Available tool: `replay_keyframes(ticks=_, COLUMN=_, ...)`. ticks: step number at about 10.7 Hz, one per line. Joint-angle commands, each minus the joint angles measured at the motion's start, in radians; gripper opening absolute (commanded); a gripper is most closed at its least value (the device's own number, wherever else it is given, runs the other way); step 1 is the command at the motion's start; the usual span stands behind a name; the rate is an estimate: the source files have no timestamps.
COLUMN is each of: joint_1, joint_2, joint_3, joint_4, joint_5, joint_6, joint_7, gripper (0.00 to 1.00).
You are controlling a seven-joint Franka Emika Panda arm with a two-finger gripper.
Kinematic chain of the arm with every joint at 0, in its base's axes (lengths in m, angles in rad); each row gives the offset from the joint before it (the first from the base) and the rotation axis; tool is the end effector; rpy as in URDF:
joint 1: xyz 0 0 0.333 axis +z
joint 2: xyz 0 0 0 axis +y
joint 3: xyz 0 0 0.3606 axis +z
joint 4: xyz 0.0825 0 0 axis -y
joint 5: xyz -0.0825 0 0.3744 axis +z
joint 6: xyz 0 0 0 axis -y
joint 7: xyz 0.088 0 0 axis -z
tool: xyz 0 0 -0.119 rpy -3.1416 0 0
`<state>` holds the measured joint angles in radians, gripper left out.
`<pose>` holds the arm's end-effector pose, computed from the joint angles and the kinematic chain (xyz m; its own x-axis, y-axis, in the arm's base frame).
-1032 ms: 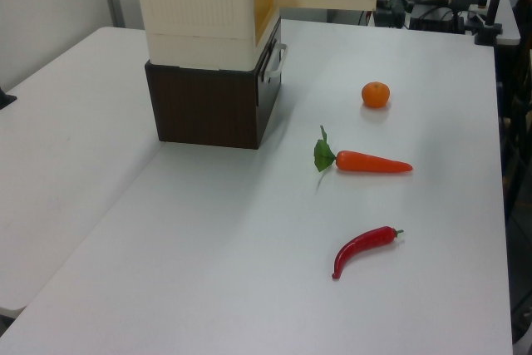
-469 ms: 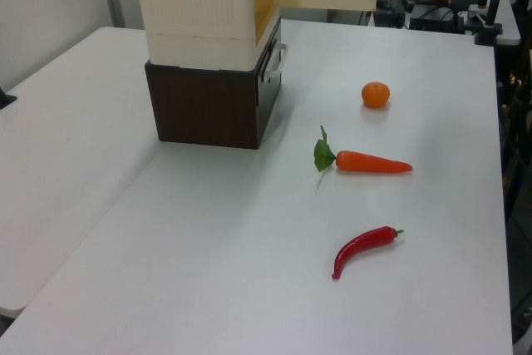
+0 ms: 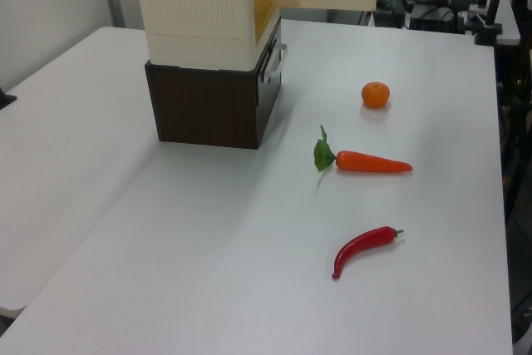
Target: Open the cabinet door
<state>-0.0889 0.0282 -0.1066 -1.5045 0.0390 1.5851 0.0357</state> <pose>0.5481 -0.1028 0.6738 0.9720 -0.2292 0.0512 -0.2275 -0.9731 -0.0378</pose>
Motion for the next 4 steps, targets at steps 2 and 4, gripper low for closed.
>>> replay_keyframes(ticks=2, joint_1=0.003, joint_2=-0.001, joint_3=-0.001, joint_4=0.000, joint_5=-0.013, joint_6=0.019, joint_7=0.007, gripper=1.00)
replay_keyframes(ticks=4, joint_1=0.003, joint_2=0.003, joint_3=-0.001, joint_4=0.000, joint_5=-0.013, joint_6=0.019, joint_7=0.006, gripper=1.00)
